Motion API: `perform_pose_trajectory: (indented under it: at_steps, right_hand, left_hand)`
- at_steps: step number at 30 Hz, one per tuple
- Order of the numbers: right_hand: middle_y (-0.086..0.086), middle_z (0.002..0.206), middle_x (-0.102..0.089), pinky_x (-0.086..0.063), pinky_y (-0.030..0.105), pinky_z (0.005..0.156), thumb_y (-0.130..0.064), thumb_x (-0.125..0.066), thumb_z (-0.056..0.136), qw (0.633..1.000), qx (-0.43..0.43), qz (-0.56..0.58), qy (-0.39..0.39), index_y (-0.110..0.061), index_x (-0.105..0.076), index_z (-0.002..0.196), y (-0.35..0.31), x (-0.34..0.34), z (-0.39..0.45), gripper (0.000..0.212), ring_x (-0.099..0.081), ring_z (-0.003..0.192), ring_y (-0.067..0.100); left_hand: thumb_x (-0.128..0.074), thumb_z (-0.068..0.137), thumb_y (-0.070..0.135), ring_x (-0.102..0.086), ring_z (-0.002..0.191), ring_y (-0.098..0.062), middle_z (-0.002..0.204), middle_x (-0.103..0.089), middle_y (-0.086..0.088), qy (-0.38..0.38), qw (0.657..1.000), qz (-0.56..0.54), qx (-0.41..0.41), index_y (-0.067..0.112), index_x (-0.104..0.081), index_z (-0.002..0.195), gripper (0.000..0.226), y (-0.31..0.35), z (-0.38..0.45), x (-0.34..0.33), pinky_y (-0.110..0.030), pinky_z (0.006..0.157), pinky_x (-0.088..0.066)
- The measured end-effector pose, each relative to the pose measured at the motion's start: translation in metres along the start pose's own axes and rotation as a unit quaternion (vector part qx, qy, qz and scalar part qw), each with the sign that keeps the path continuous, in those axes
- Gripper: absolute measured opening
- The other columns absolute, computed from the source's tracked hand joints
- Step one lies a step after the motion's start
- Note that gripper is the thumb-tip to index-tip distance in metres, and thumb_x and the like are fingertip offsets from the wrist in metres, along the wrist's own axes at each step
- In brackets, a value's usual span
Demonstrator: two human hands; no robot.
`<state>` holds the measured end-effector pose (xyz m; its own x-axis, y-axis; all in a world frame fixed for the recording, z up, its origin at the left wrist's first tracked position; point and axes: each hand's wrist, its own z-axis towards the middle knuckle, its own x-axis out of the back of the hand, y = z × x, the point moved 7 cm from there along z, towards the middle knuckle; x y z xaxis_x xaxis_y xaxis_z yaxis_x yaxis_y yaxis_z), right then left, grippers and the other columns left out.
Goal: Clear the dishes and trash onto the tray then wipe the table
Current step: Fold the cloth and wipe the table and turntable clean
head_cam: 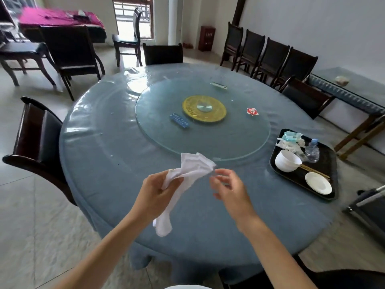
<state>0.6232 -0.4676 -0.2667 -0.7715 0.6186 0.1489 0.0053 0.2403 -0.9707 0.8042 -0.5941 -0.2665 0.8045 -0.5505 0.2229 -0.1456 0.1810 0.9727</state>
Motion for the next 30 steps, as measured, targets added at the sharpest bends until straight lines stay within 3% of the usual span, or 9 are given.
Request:
perform_pose_trajectory:
  at_steps: [4,6,8,11,15,19,24,27,30]
  right_hand:
    - [-0.005,0.123,-0.074,-0.063,0.033,0.085,-0.039,-0.079,0.086,0.988,-0.010,0.088,-0.129,-0.029,-0.067,0.127,-0.006,-0.056,-0.011,0.044,-0.073,0.110,0.012]
    - [-0.005,0.128,-0.073,-0.062,0.034,0.090,-0.043,-0.081,0.082,0.986,-0.007,0.106,-0.132,-0.032,-0.063,0.133,-0.006,-0.066,-0.011,0.055,-0.073,0.113,0.013]
    - [-0.007,0.130,-0.073,-0.059,0.040,0.099,-0.042,-0.085,0.081,0.987,-0.002,0.103,-0.126,-0.032,-0.059,0.139,-0.003,-0.069,-0.012,0.064,-0.071,0.118,0.014]
    - [-0.009,0.125,-0.075,-0.058,0.040,0.101,-0.035,-0.087,0.082,0.991,0.010,0.091,-0.099,-0.029,-0.058,0.140,0.004,-0.069,-0.013,0.065,-0.071,0.118,0.012]
    - [-0.007,0.128,-0.075,-0.059,0.033,0.099,-0.036,-0.086,0.083,0.986,0.014,0.114,-0.117,-0.027,-0.060,0.141,0.007,-0.070,-0.015,0.065,-0.069,0.122,0.015]
    - [-0.006,0.143,-0.066,-0.053,0.037,0.106,-0.025,-0.083,0.087,0.978,0.038,0.104,-0.178,-0.033,-0.056,0.147,0.003,-0.074,-0.020,0.066,-0.060,0.135,0.019]
    - [-0.017,0.144,-0.063,-0.056,0.022,0.095,-0.001,-0.081,0.085,0.974,0.046,0.065,-0.210,-0.032,-0.049,0.151,0.006,-0.081,-0.020,0.080,-0.058,0.135,0.009]
    - [-0.014,0.141,-0.066,-0.057,0.025,0.095,0.008,-0.074,0.087,0.976,0.044,0.060,-0.205,-0.039,-0.056,0.144,0.011,-0.079,-0.015,0.076,-0.060,0.134,0.009]
    - [-0.004,0.142,-0.067,-0.057,0.036,0.103,0.012,-0.069,0.090,0.974,0.015,0.091,-0.208,-0.029,-0.055,0.148,0.017,-0.076,-0.010,0.073,-0.063,0.131,0.019]
  left_hand:
    - [-0.067,0.098,0.027,-0.068,0.069,-0.008,0.078,-0.075,0.010,-0.021,1.000,-0.006,-0.006,0.033,-0.077,0.090,0.014,0.008,-0.003,-0.016,-0.032,0.065,-0.055]
    - [-0.068,0.098,0.022,-0.074,0.093,-0.013,0.101,-0.078,0.003,-0.061,0.998,-0.022,-0.029,0.029,-0.076,0.111,0.017,0.013,-0.008,-0.022,-0.035,0.075,-0.061]
    - [-0.073,0.093,0.011,-0.070,0.108,-0.015,0.119,-0.071,-0.002,-0.071,0.996,-0.058,-0.023,0.023,-0.068,0.128,0.038,0.010,-0.012,-0.022,-0.029,0.075,-0.061]
    - [-0.077,0.087,0.003,-0.065,0.114,-0.011,0.127,-0.062,-0.003,-0.068,0.995,-0.070,-0.016,0.022,-0.062,0.134,0.054,0.005,-0.016,-0.019,-0.024,0.075,-0.060]
    - [-0.081,0.084,0.016,-0.065,0.117,-0.015,0.129,-0.062,0.002,-0.085,0.993,-0.085,-0.014,0.024,-0.062,0.137,0.057,-0.001,-0.016,-0.016,-0.031,0.083,-0.061]
    - [-0.087,0.081,0.018,-0.061,0.123,-0.020,0.135,-0.059,0.000,-0.129,0.983,-0.131,0.020,0.028,-0.060,0.140,0.065,-0.009,-0.013,-0.009,-0.035,0.093,-0.058]
    - [-0.091,0.074,0.006,-0.046,0.139,-0.025,0.151,-0.043,0.003,-0.248,0.963,-0.108,0.000,0.033,-0.042,0.152,0.096,-0.011,-0.021,-0.016,-0.041,0.106,-0.051]
    - [-0.092,0.073,0.011,-0.039,0.144,-0.020,0.160,-0.030,0.010,-0.268,0.958,-0.100,0.001,0.032,-0.033,0.157,0.104,-0.016,-0.023,-0.014,-0.042,0.109,-0.049]
    - [-0.093,0.071,0.018,-0.034,0.146,-0.011,0.162,-0.016,0.017,-0.271,0.961,-0.058,-0.004,0.036,-0.023,0.159,0.114,-0.026,-0.024,-0.014,-0.035,0.110,-0.048]
